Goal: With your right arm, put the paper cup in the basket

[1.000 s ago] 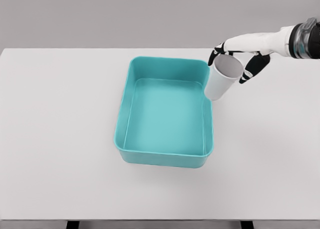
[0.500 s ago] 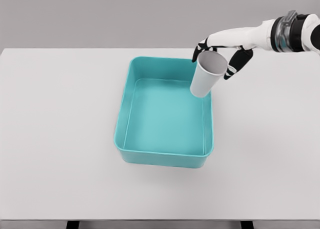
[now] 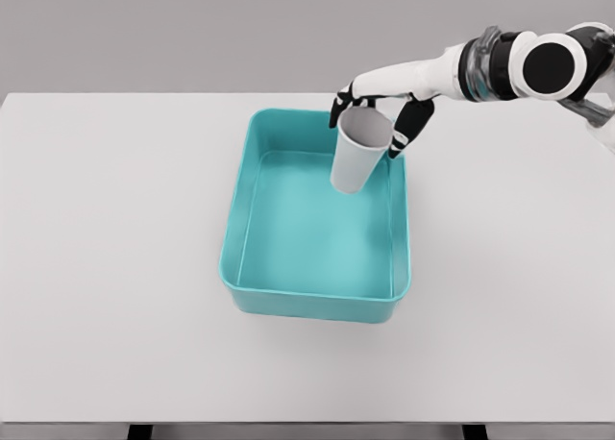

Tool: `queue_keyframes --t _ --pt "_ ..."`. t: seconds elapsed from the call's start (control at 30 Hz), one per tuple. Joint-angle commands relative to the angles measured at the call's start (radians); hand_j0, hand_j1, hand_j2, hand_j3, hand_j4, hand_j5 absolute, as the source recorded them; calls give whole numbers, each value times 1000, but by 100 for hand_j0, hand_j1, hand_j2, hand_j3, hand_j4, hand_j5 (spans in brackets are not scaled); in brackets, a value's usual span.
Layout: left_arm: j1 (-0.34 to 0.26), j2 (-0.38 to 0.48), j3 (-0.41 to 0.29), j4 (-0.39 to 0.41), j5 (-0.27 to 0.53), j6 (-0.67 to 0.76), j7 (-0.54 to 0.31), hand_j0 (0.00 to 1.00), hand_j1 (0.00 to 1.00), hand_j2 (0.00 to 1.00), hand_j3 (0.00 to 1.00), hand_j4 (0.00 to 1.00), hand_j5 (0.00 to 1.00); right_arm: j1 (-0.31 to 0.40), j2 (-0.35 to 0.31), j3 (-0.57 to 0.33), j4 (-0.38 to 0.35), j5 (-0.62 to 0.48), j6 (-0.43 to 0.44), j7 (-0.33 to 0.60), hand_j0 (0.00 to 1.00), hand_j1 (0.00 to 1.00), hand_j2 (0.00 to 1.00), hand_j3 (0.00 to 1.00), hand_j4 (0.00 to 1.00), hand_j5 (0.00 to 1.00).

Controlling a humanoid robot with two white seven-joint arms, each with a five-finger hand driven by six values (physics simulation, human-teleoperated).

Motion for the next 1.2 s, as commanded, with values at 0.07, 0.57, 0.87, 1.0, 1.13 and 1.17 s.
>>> queue_keyframes --t 0.07,0.57,0.87,1.0,1.13,1.17 --pt "-2 0 0 0 0 0 0 100 100 100 100 100 100 2 23 16 11 0 10 0 71 71 71 71 71 71" --pt "-2 0 0 0 0 0 0 100 100 100 100 100 100 6 132 67 70 0 40 0 71 71 71 71 71 71" --pt "0 0 0 0 0 0 0 100 100 100 100 100 100 23 148 82 89 1 40 0 71 71 71 71 71 71" --pt "-2 0 0 0 0 0 0 100 100 100 100 100 100 26 148 82 87 1 40 0 71 71 71 71 71 71" --pt "-2 0 0 0 0 0 0 100 100 100 100 100 100 26 148 82 87 3 40 0 72 72 72 72 72 72" --pt "0 0 0 0 0 0 0 100 100 100 100 100 100 26 148 85 86 3 40 0 73 73 73 73 73 73"
